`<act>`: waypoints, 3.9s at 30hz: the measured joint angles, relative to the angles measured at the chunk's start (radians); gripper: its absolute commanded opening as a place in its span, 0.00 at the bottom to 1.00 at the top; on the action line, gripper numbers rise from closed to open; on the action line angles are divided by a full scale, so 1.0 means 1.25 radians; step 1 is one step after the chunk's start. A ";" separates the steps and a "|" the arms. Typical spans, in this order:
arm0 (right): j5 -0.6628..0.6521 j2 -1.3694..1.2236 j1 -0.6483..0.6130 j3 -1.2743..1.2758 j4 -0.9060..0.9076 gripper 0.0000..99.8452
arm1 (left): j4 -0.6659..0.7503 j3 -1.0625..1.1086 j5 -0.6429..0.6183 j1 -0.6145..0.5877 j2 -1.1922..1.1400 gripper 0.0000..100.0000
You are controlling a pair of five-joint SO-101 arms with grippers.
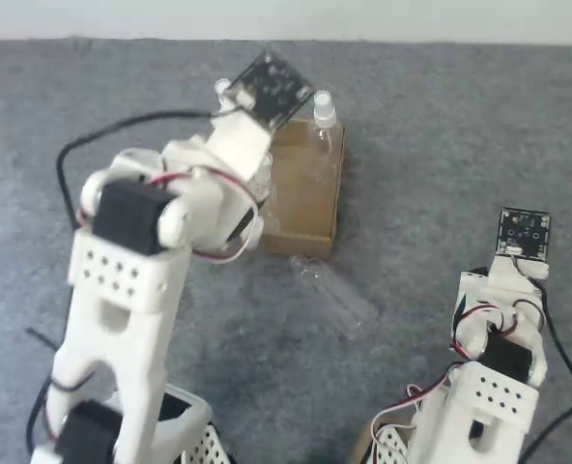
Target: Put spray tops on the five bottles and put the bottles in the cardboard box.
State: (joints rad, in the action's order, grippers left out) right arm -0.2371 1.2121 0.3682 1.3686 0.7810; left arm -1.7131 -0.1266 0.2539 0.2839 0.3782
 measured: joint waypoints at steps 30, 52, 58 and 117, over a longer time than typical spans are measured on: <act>0.000 0.000 -0.009 0.011 0.000 0.01 | 0.304 0.856 0.069 -0.422 0.576 0.08; 0.000 0.000 -0.010 0.011 0.000 0.01 | 0.190 0.870 0.259 -0.824 0.598 0.21; -0.001 0.000 -0.011 0.011 0.000 0.01 | 0.146 0.836 0.363 -0.825 0.599 0.19; -0.001 0.000 -0.011 0.011 0.000 0.01 | 0.214 0.435 0.832 -0.422 -0.419 0.17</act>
State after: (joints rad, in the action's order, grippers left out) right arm -0.2386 1.2121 0.3544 1.3825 0.7810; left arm -1.4461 0.4166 1.2942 -0.2440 -0.1450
